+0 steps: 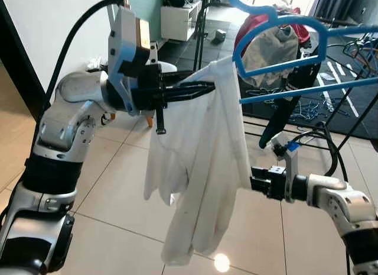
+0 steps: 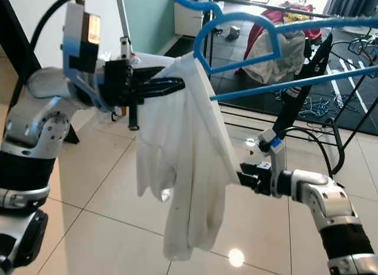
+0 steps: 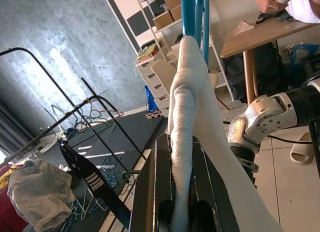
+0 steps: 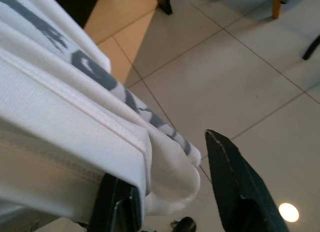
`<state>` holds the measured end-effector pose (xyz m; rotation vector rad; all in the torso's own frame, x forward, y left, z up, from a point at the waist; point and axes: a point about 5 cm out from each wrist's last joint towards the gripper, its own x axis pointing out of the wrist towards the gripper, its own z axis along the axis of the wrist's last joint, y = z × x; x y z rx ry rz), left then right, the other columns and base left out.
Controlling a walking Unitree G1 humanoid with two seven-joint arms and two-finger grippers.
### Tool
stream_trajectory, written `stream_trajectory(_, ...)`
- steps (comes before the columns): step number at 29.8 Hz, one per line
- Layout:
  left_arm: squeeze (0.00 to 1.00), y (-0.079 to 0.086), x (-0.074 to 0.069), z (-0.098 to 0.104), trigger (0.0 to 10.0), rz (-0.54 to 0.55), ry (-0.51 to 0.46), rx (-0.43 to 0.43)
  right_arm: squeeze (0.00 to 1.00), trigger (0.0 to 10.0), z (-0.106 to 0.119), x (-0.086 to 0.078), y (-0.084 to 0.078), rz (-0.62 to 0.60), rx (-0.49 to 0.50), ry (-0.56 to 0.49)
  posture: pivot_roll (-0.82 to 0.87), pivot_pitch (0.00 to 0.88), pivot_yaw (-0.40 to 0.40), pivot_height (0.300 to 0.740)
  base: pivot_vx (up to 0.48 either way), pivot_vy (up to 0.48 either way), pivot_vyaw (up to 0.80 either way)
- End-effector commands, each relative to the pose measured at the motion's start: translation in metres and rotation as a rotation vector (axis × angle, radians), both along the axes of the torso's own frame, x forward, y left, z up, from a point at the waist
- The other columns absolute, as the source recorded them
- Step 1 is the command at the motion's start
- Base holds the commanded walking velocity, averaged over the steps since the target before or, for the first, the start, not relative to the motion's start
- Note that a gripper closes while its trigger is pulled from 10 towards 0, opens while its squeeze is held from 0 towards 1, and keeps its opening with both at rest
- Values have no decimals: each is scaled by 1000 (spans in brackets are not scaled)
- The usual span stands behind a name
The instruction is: Hang hanger
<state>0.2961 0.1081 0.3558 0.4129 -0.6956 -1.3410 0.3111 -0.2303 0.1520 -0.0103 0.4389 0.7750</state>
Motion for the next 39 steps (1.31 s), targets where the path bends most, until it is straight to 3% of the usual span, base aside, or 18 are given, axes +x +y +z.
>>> stream_trajectory(1,0,-2,-5,9,10000,-15,-46,-38,0,0,-7,1,-6,-53,-38,19,-29,77,-49,740,0,0,0)
stream_trajectory(9,0,-1,0,3,10000,31,-50,-15,0,0,12,21,-28,-272,-17,-125,-31,76,-50,740,0,0,0)
stream_trajectory(13,0,3,8,-4,10000,112,-60,26,0,0,42,28,-43,-404,184,-231,-31,75,-50,740,0,0,0)
stream_trajectory(16,0,3,10,-6,10000,124,-58,30,0,0,47,29,-47,-432,201,-260,-31,75,-50,740,0,0,0)
stream_trajectory(18,0,9,16,-13,10000,188,-60,52,0,0,66,29,-57,-479,331,-345,-35,71,-44,740,0,0,0)
stream_trajectory(19,0,9,16,-13,10000,188,-60,52,0,0,66,29,-57,-479,331,-345,-35,71,-44,740,0,0,0)
stream_trajectory(20,0,12,20,-18,10000,222,-58,64,0,0,79,27,-62,-488,432,-405,-35,71,-44,740,0,0,0)
stream_trajectory(21,0,12,20,-18,10000,222,-58,64,0,0,79,27,-62,-488,432,-405,-35,71,-44,740,0,0,0)
stream_trajectory(24,0,17,29,-25,10000,327,-86,102,0,0,103,19,-58,-399,621,-482,-33,65,-42,740,0,0,0)
stream_trajectory(25,0,17,29,-25,10000,327,-86,102,0,0,103,19,-58,-399,621,-482,-33,65,-42,740,0,0,0)
stream_trajectory(26,0,20,34,-27,10000,374,-96,107,0,0,111,15,-56,-355,686,-508,-35,64,-41,740,0,0,0)
stream_trajectory(32,0,28,42,-29,10000,474,-131,117,0,0,118,13,-55,-344,729,-536,-37,64,-39,740,0,0,0)
stream_trajectory(35,0,41,47,-29,10000,555,-166,118,0,0,123,16,-68,-452,774,-562,-37,64,-39,740,0,0,0)
stream_trajectory(39,0,47,46,-26,10000,556,-177,93,0,0,124,17,-80,-540,805,-578,-36,74,-41,740,0,0,0)
